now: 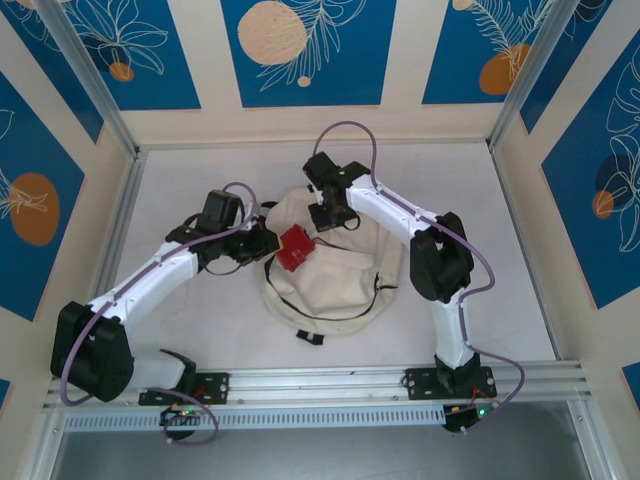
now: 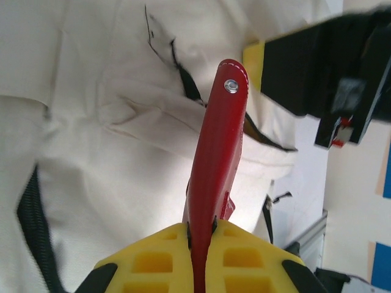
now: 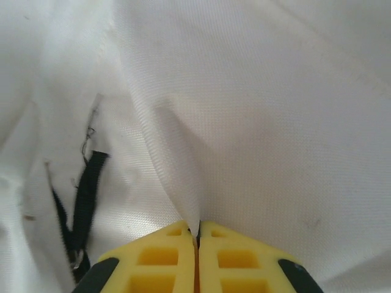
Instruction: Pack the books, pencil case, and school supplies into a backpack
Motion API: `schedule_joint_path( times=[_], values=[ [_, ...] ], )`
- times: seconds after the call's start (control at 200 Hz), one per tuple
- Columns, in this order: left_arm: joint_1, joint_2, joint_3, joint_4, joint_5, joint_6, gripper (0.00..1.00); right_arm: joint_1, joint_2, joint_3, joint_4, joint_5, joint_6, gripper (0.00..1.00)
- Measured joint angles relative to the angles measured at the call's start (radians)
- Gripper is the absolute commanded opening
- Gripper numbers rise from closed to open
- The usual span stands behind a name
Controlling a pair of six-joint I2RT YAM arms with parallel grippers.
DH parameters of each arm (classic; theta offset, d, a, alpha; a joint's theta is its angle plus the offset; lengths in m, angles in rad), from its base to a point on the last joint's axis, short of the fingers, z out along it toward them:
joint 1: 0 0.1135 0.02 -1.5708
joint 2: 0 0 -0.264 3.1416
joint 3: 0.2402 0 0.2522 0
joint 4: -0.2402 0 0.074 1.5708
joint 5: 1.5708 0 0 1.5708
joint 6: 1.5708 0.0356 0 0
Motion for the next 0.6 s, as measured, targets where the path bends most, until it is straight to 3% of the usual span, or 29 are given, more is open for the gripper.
schedule_joint_path(
  times=[0.265,0.6],
  values=[
    [-0.061,0.051,-0.024,0.09,0.06,-0.054,0.02,-0.034,-0.022,0.085,-0.044,-0.096,0.012,0.08],
    [-0.101,0.198,-0.034,0.334,0.096,-0.227,0.0,-0.052,-0.033,0.083,-0.045,-0.172,0.045,0.08]
  ],
)
